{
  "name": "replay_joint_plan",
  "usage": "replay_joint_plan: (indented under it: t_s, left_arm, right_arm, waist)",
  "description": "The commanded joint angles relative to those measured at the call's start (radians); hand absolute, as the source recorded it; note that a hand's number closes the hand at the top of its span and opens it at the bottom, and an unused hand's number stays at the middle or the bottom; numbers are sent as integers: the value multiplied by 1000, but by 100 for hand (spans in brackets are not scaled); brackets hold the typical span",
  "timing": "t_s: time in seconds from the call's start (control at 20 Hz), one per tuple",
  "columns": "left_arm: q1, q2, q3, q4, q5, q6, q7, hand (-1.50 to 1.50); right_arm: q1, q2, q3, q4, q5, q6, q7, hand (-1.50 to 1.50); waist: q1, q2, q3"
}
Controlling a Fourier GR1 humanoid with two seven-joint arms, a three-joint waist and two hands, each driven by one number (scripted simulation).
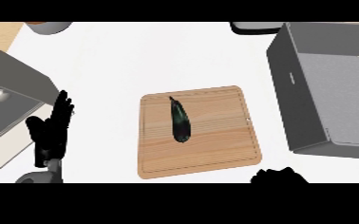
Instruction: Pick the cupcake from the cutting board and place it in the cardboard box
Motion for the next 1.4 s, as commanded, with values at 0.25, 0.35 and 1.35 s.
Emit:
replay_joint_plan:
  t_s: [0.25,0.35,1.35]
  left_arm:
    - [18,-11,5,-11,-6,24,8,0]
    - [21,5,12,-32,12,-3,17,0]
    - [-72,-32,-37,19,-32,-22,9,0]
  right_arm:
    - [261,-357,-295,-472,-231,-153,-79,150]
    - [308,-379,-386,-479,-311,-196,-91,150]
    - [129,-410,-987,198,-1013,62,-588,150]
  waist:
    - [-29,3,1]
    - [-13,7,3]
    - [110,33,2]
